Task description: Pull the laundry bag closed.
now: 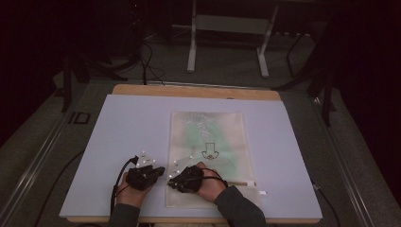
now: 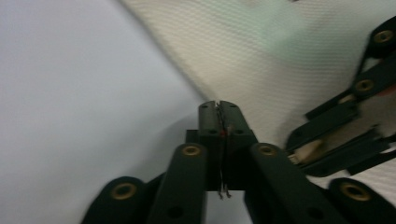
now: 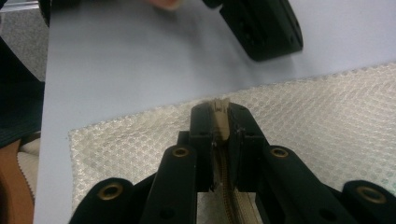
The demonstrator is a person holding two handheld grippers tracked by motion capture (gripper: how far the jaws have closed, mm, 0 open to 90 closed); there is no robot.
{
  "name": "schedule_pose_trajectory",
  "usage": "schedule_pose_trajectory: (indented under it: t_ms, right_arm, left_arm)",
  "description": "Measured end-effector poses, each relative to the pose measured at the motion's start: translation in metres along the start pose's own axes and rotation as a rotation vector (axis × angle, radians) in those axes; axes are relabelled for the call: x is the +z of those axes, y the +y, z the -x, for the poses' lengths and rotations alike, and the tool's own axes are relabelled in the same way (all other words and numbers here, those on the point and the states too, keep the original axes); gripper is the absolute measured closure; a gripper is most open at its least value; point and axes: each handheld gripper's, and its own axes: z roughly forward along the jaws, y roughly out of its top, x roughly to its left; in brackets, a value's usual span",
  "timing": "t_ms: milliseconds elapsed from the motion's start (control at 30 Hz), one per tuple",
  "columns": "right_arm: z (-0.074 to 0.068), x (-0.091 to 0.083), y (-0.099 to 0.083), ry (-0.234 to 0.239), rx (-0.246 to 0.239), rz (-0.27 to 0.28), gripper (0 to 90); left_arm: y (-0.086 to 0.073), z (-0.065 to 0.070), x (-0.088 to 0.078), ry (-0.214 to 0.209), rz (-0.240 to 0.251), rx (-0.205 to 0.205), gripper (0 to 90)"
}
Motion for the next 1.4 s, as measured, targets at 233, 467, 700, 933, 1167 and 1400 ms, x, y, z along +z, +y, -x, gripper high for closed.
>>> schedule_pose_trajectory:
  t_ms: [233,467,700,933,1167,1400]
  right_arm:
    - [-0.0015,0.0000,-0.0006,-0.011,0.000,0.002,81.8]
    - [-0.0030,-0.0002,-0.0012,-0.020,0.002,0.002,81.9]
    - [-0.0031,-0.0003,-0.0011,-0.018,0.004,-0.001,81.9]
    - [-0.0016,-0.0005,-0.0039,-0.008,0.014,0.021,82.0]
    - [-0.0011,-0.0018,-0.0038,-0.006,0.003,0.012,82.2]
    - [0.0012,-0.0074,-0.0084,-0.007,-0.004,-0.002,82.3]
  left_arm:
    - [0.0020,0.0091,0.0067,-0.024,-0.016,0.019,89.0]
    - [0.0013,0.0097,0.0090,-0.047,-0.027,0.003,89.0]
    - [-0.0006,0.0079,0.0102,-0.056,-0.054,-0.047,89.3]
    - [0.0010,0.0084,0.0077,-0.058,-0.088,-0.062,89.5]
    - [0.0020,0.0098,0.0086,-0.023,-0.094,-0.023,89.7]
    - [0.0010,0.0073,0.0089,0.011,-0.101,-0.010,89.8]
